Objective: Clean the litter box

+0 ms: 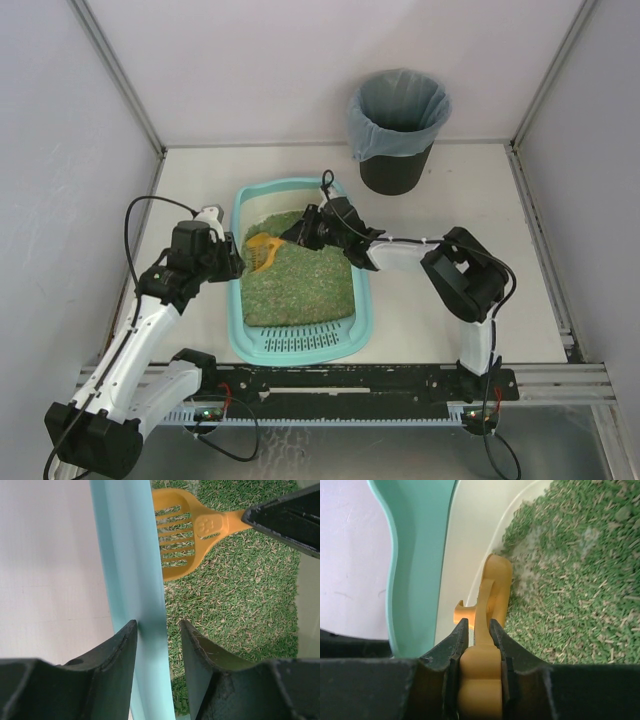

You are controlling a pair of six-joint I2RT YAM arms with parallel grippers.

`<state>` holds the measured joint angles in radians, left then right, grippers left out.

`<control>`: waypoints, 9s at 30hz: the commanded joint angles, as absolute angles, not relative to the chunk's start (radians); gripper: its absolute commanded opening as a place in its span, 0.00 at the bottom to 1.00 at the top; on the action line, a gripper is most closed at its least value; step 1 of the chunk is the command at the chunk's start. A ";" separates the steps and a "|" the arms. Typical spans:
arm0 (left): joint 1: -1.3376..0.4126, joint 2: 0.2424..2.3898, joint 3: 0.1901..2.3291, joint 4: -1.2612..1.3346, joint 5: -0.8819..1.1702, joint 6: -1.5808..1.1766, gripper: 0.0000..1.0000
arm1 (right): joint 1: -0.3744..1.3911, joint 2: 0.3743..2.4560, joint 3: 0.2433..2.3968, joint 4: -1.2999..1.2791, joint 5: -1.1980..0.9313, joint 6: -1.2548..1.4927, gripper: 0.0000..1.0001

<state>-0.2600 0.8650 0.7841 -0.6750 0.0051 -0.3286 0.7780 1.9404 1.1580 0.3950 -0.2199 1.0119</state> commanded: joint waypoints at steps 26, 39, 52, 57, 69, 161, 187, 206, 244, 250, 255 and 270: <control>-0.267 0.859 0.775 -0.660 0.019 -0.310 0.44 | 0.778 1.684 0.966 0.482 -0.151 1.105 0.00; -0.266 0.769 0.771 -0.651 -0.014 -0.316 0.46 | 0.748 1.516 0.852 0.483 -0.134 1.107 0.00; -0.265 0.741 0.768 -0.643 -0.018 -0.319 0.48 | 0.585 1.234 0.517 0.712 -0.259 1.282 0.00; -0.265 0.755 0.770 -0.644 -0.011 -0.317 0.48 | 0.571 1.231 0.491 0.710 -0.289 1.284 0.00; -0.265 0.757 0.769 -0.646 -0.015 -0.316 0.48 | 0.548 1.235 0.508 0.714 -0.296 1.295 0.00; -0.252 0.689 0.774 -0.659 -0.091 -0.331 0.52 | 0.816 1.446 1.464 -0.565 -0.572 -0.089 0.00; -0.251 0.715 0.775 -0.660 -0.074 -0.326 0.51 | 0.989 2.097 2.020 -1.100 -0.836 -0.397 0.00; -0.248 0.690 0.778 -0.672 -0.138 -0.339 0.50 | 1.024 1.878 1.737 -0.574 -0.007 -0.257 0.00; -0.232 0.723 0.773 -0.664 -0.096 -0.335 0.50 | 0.889 1.684 1.598 -0.404 -0.081 0.193 0.00; -0.232 0.754 0.779 -0.667 -0.065 -0.327 0.48 | 0.858 1.704 1.605 -0.356 -0.418 0.221 0.00; -0.232 0.746 0.775 -0.665 -0.071 -0.328 0.48 | 0.862 1.805 1.684 -0.507 -0.768 0.143 0.00; -0.233 0.752 0.777 -0.666 -0.075 -0.328 0.48 | 0.928 2.065 1.878 -0.788 -1.107 -0.071 0.00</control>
<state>-0.2390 0.7574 0.7841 -0.6922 -0.0830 -0.3298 0.8837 2.0224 1.8107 -0.6922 -0.9379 -0.0238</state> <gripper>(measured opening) 0.483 0.194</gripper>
